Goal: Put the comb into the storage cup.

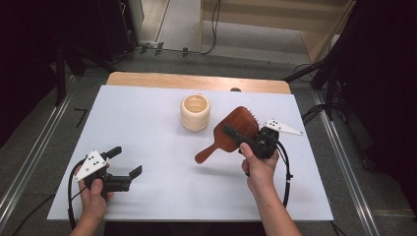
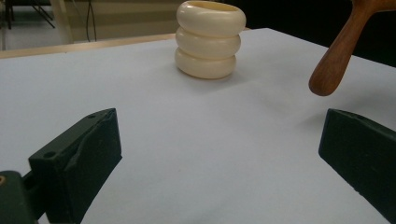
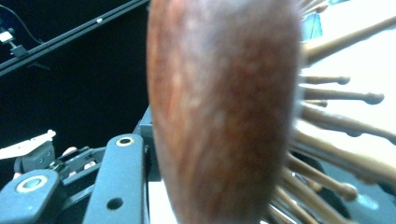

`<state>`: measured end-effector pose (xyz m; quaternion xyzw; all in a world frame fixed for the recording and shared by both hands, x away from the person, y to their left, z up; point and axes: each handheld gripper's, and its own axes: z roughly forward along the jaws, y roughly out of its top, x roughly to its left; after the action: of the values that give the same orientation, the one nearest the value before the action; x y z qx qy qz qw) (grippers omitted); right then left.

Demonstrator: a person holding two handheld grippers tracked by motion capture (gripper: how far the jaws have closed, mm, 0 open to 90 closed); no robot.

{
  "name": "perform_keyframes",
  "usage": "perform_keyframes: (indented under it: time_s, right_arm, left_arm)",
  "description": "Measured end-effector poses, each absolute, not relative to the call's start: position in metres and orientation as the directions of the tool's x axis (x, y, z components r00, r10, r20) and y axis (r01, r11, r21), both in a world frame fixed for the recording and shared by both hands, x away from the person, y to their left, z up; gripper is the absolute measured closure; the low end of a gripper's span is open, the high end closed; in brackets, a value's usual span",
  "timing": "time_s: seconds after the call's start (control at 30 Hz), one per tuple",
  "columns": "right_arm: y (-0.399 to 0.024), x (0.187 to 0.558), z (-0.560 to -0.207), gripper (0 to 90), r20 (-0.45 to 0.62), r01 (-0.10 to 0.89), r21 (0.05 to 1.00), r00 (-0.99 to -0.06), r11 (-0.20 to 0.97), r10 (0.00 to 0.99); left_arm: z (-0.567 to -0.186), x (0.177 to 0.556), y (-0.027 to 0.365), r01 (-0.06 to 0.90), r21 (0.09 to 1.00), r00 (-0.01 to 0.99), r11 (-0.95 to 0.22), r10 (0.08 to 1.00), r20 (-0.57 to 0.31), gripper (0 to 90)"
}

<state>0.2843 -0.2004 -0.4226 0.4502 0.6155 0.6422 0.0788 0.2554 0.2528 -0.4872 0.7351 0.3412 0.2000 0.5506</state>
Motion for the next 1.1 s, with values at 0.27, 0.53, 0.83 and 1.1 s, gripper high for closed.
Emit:
perform_keyframes:
  time_s: [0.27, 0.53, 0.83, 1.1]
  right_arm:
    - [-0.201, 0.289, -0.419, 51.0, 0.473, 0.444, 0.866, -0.574, -0.23, 0.668]
    - [-0.203, 0.294, -0.414, 51.0, 0.461, 0.437, 0.871, -0.571, -0.224, 0.679]
    - [-0.203, 0.303, -0.404, 50.9, 0.452, 0.422, 0.877, -0.569, -0.229, 0.687]
    - [-0.206, 0.309, -0.391, 50.9, 0.437, 0.407, 0.886, -0.57, -0.223, 0.696]
  left_arm:
    - [-0.487, 0.252, 0.259, 0.282, 0.947, 0.686, -0.155, 0.723, -0.086, 0.0]
    - [-0.49, 0.252, 0.261, 0.284, 0.948, 0.679, -0.141, 0.728, -0.096, 0.0]
    - [-0.491, 0.25, 0.261, 0.282, 0.95, 0.674, -0.131, 0.732, -0.099, 0.0]
    - [-0.492, 0.252, 0.262, 0.291, 0.949, 0.672, -0.125, 0.733, -0.109, 0.0]
